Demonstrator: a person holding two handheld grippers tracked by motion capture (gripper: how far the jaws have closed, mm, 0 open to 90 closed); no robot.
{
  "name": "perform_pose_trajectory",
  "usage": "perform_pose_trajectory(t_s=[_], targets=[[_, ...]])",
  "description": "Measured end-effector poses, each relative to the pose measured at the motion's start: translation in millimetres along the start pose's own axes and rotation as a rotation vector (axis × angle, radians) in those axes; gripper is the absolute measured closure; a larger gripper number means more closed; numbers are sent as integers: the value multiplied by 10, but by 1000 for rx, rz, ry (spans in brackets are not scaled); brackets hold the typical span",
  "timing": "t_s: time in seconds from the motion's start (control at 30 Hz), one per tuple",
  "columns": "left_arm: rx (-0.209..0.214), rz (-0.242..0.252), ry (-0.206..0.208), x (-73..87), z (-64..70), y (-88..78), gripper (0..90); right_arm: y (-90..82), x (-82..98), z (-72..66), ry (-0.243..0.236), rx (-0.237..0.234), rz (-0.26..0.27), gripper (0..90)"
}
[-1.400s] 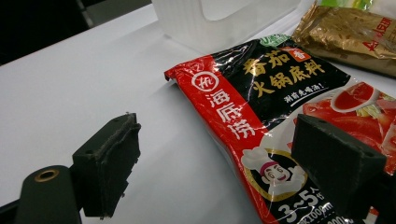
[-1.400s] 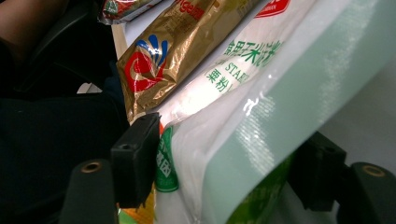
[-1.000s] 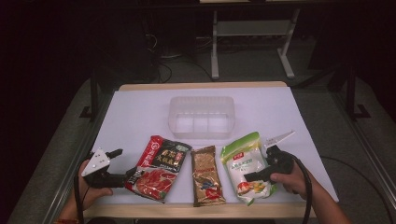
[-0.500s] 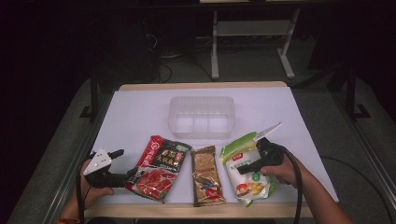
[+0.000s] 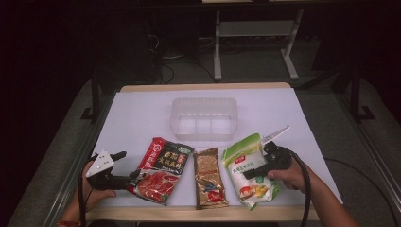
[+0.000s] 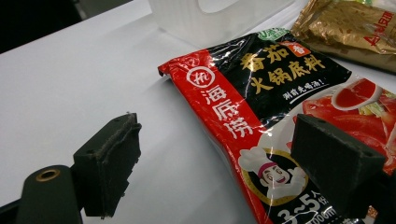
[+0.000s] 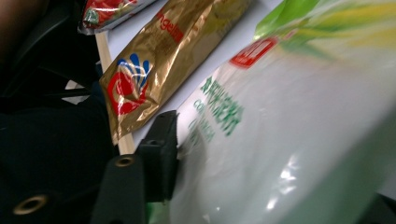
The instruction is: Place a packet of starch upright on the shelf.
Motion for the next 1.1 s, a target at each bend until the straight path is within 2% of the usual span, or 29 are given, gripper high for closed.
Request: perform_pose_trajectory(t_s=[0.07, 0.2, 0.27, 0.33, 0.37, 0.53, 0.67, 0.97, 1.03, 1.1], targets=[[-2, 4, -3, -2, -9, -4, 154, 2, 27, -1, 14, -14, -8, 463], [-2, 1, -5, 1, -6, 2, 154, 13, 26, -4, 8, -13, -7, 504], [0, -3, -8, 6, -4, 7, 154, 17, 16, -35, -15, -3, -1, 571], [2, -1, -10, 9, -8, 7, 154, 17, 11, -47, -24, 3, 0, 585], [5, 3, -16, 14, -21, 0, 155, 17, 1, -73, -42, 12, 8, 623], [7, 10, -44, 41, -41, 4, 154, -10, -22, -148, -78, 42, 24, 684], [9, -2, -49, 77, -40, 19, 154, -36, -36, -183, -100, 51, 35, 700], [8, 8, -54, 68, -43, 11, 154, -213, -156, -252, -154, 182, 143, 745], [7, 10, -52, 64, -44, 7, 154, -224, -164, -258, -156, 192, 152, 745], [5, 16, -58, 63, -49, 5, 154, -254, -196, -276, -180, 232, 181, 747]])
Point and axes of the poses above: each handheld gripper's, and its own axes: y roughly forward along the jaws, x roughly out of its underside, z roughly to its right, the point moved 8 cm from there along y, roughly forward along the jaws, and after that the axes turned 9 degrees about x, right-handed, at the moved point
